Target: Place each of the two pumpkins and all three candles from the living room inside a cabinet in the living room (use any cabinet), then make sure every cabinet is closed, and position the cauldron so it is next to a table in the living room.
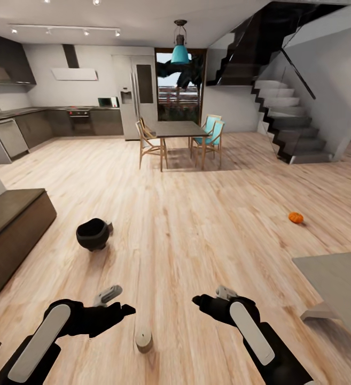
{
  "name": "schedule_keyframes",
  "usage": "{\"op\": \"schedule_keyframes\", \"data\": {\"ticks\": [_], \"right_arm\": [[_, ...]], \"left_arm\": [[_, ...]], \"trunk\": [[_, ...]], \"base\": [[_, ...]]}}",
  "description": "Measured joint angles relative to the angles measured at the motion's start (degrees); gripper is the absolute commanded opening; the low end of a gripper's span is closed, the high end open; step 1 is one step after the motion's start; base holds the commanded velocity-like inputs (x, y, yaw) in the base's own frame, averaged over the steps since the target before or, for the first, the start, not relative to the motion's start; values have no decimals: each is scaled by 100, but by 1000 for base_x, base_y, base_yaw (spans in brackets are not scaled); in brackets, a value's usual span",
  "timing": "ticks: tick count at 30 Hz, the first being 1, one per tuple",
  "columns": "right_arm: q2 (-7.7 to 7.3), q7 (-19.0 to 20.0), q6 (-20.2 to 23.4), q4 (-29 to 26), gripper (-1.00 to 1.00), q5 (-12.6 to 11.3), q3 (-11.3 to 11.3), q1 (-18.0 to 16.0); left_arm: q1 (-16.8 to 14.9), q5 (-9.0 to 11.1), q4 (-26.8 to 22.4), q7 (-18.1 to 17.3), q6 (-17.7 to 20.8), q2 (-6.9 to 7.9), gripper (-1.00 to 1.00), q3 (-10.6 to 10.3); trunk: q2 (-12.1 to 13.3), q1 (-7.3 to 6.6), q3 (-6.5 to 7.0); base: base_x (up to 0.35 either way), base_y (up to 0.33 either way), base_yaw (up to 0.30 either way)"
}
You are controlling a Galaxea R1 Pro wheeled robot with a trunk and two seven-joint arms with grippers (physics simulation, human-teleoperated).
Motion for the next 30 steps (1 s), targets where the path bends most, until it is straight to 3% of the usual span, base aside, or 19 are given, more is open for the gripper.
{"op": "schedule_keyframes", "data": {"ticks": [6, 19, 30], "right_arm": [[4, 352, 0, 17, 100, 7, 0, 0], [8, 406, 0, 49, 100, 7, 0, 0], [8, 407, -2, 25, 100, 6, 2, -1]], "left_arm": [[0, 0, 0, 0, 0, 0, 100, -1], [1, 0, 8, 0, 4, 0, 100, 0], [2, -2, 6, 0, 3, 2, 100, 8]], "trunk": [[0, 1, 0], [0, 2, 0], [0, -1, 0]], "base": [[122, 0, -260], [15, 4, -265], [189, 198, -153]]}}
